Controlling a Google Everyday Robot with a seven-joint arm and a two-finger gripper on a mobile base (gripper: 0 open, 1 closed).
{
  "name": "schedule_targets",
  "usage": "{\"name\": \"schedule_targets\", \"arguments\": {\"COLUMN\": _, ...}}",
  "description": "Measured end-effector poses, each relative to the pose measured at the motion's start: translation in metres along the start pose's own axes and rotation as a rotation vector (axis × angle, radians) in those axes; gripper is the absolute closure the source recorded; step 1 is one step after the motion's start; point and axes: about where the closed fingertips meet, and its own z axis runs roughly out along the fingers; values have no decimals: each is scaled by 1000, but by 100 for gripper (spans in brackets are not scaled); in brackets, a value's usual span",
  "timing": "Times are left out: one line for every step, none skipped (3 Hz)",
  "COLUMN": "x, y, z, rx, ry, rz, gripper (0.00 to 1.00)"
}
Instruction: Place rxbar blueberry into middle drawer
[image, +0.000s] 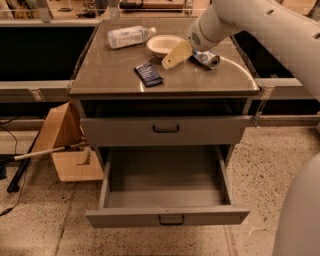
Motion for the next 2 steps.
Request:
{"name": "schedule_targets", "arguments": {"x": -13, "y": 28, "z": -10, "rx": -49, "ry": -13, "rz": -29, "gripper": 0}}
{"name": "schedule_targets", "arguments": {"x": -13, "y": 28, "z": -10, "rx": -49, "ry": -13, "rz": -29, "gripper": 0}}
